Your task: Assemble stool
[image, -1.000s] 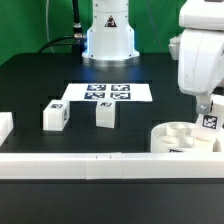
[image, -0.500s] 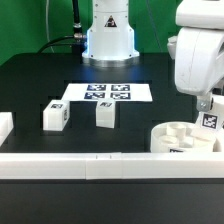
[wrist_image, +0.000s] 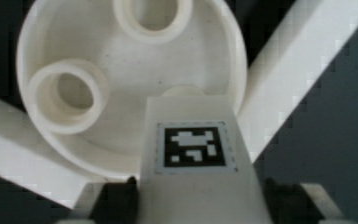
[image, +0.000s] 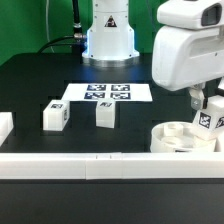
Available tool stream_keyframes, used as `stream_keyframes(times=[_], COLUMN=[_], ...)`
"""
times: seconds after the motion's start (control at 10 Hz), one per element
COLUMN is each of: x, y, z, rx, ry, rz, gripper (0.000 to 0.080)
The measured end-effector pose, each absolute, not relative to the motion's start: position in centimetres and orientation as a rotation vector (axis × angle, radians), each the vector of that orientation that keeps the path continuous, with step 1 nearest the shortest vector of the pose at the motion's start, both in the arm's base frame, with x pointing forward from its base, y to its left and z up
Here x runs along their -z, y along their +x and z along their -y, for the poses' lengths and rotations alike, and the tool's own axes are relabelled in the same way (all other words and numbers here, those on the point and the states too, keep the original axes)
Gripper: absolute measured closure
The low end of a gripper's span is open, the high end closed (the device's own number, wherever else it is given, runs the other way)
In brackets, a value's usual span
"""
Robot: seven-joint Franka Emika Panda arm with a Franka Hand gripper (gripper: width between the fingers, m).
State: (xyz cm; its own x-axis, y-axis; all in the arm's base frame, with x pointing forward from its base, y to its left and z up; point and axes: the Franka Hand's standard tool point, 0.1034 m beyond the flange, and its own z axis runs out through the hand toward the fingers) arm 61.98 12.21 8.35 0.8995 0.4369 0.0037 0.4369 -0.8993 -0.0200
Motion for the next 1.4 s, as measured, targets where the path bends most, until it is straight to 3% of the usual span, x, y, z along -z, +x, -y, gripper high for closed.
stream_keyframes(times=[0.9, 1.4], x=[-8.27, -8.1], y=[62.09, 61.93], z=[-12.25, -12.05], rx=[0.02, -0.017], ry=[-3.091, -2.744], rz=[-0.368, -1.258], gripper=[0.0465, 0.0464])
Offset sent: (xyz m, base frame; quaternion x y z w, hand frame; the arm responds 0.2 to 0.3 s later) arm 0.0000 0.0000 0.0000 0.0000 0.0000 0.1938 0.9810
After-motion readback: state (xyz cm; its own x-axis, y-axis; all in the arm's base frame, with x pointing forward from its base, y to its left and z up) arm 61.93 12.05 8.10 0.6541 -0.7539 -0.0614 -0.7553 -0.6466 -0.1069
